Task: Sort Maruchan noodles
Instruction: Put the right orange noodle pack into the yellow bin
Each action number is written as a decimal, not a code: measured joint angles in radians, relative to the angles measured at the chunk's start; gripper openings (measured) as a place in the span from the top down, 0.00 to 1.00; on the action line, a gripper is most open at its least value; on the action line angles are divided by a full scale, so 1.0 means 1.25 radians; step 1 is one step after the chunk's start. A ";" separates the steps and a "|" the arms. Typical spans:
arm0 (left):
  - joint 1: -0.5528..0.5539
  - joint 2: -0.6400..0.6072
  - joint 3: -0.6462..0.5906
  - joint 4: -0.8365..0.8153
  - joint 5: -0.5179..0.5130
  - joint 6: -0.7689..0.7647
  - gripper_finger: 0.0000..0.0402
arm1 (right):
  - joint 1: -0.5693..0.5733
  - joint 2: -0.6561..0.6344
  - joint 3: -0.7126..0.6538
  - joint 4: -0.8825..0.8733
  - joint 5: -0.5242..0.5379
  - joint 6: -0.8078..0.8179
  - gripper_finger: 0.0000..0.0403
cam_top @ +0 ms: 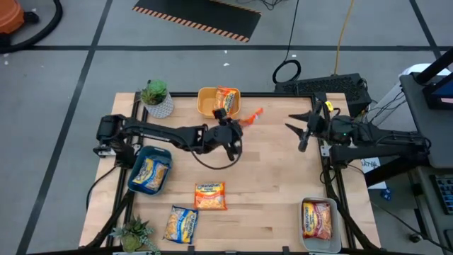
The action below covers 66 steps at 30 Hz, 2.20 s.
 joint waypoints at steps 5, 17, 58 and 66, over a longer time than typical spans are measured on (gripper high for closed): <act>0.033 -0.025 0.000 -0.011 -0.096 0.093 0.67 | 0.001 -0.034 0.000 -0.037 0.000 -0.001 0.60; 0.212 -0.015 -0.001 -0.099 -0.049 0.028 0.67 | 0.001 -0.044 0.000 -0.057 0.001 -0.004 0.60; 0.176 0.101 -0.025 -0.042 -0.086 -0.075 0.67 | 0.001 -0.044 0.000 -0.079 0.000 -0.004 0.60; 0.172 0.100 -0.025 -0.061 -0.142 0.152 0.67 | 0.001 -0.044 0.000 -0.078 0.000 -0.004 0.60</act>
